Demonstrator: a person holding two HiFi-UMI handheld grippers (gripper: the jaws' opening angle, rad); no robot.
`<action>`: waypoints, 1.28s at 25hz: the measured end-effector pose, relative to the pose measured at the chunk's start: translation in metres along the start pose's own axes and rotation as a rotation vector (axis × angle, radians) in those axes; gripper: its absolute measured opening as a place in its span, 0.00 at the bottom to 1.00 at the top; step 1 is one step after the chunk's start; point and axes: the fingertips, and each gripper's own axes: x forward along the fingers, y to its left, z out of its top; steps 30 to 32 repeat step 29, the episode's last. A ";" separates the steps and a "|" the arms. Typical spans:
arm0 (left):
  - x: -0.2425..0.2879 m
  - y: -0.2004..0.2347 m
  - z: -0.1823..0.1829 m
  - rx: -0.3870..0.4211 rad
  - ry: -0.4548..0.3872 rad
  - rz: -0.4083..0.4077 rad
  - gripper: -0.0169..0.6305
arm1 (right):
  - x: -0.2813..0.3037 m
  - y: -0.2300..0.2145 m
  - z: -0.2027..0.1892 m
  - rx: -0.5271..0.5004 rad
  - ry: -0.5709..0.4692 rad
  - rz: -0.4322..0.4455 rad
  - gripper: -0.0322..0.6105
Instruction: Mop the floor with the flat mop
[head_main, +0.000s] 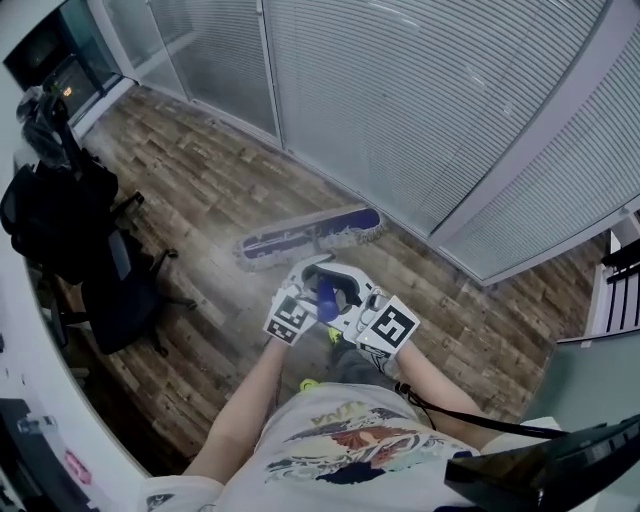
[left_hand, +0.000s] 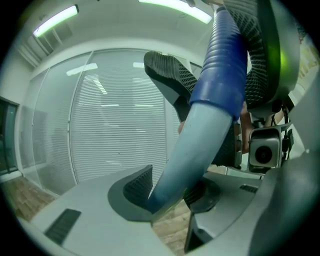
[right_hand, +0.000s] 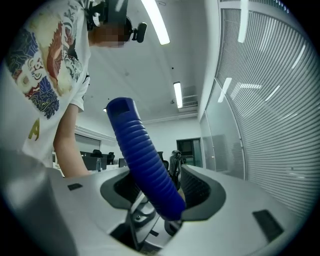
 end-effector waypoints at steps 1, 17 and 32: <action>0.005 0.004 0.003 0.003 0.006 -0.006 0.25 | 0.001 -0.008 0.001 -0.001 0.001 0.005 0.40; 0.004 0.001 0.001 0.006 0.044 0.041 0.24 | 0.001 -0.002 -0.013 -0.101 0.130 0.059 0.35; -0.013 -0.027 -0.011 0.012 0.038 0.036 0.23 | -0.012 0.028 -0.021 -0.076 0.153 0.006 0.34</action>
